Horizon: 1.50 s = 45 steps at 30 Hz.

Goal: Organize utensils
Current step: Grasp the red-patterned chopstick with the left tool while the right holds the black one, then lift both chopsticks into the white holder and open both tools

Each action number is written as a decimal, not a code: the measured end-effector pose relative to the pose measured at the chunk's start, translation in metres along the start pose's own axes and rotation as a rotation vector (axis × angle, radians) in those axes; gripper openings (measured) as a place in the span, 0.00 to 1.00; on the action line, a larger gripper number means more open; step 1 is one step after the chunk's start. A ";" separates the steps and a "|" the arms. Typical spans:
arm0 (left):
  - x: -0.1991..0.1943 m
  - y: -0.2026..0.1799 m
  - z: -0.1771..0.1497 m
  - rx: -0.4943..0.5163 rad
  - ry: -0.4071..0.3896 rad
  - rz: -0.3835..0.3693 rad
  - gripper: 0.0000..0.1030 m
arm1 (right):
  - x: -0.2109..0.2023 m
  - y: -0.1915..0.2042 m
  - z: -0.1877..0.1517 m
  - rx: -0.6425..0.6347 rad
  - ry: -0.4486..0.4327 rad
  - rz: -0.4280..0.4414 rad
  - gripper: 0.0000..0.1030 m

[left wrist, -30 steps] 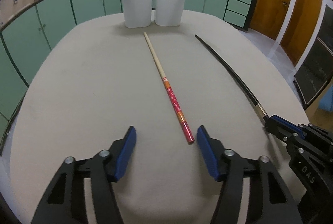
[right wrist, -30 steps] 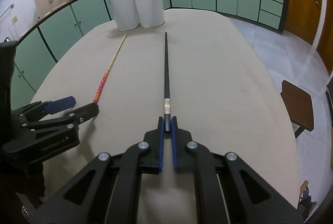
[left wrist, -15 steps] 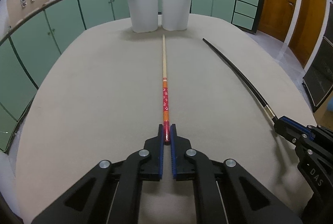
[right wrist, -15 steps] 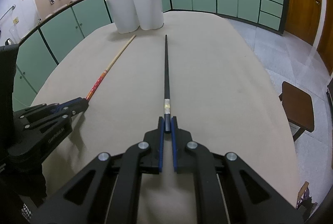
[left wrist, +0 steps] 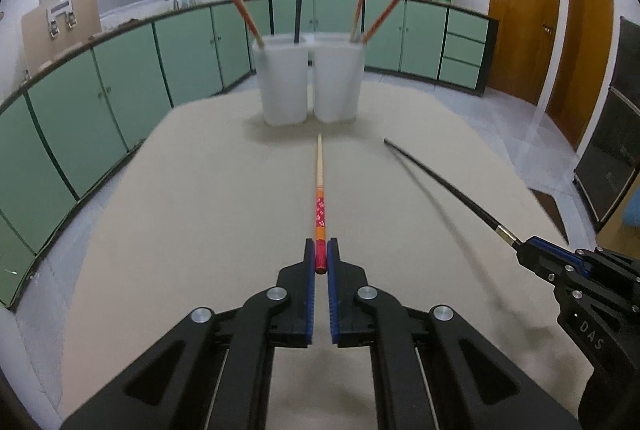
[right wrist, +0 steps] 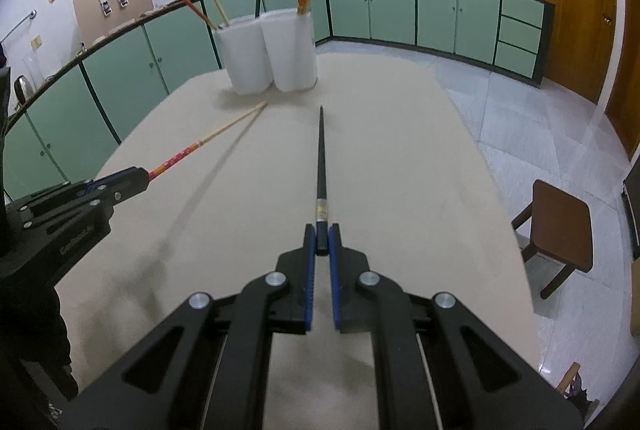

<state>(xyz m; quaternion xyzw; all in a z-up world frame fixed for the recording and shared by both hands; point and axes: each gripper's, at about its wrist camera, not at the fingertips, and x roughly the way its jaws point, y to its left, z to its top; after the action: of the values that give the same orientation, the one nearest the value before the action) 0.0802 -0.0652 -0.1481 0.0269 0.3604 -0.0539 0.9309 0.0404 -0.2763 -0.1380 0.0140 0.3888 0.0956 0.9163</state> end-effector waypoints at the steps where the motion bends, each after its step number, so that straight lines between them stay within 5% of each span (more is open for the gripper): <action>1: -0.004 0.001 0.003 -0.002 -0.008 -0.001 0.06 | -0.002 0.001 0.003 -0.001 -0.005 -0.002 0.06; 24: -0.046 0.026 0.109 0.014 -0.211 -0.076 0.06 | -0.040 0.009 0.126 -0.092 -0.107 0.064 0.06; 34: -0.038 0.031 0.149 0.055 -0.226 -0.121 0.05 | -0.033 0.017 0.188 -0.123 -0.061 0.130 0.06; 45: -0.040 0.033 0.160 0.069 -0.239 -0.151 0.05 | -0.040 0.020 0.214 -0.156 -0.058 0.159 0.06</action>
<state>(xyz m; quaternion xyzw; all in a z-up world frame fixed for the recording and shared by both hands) 0.1618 -0.0438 -0.0021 0.0252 0.2460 -0.1388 0.9590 0.1632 -0.2531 0.0413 -0.0237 0.3509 0.1976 0.9150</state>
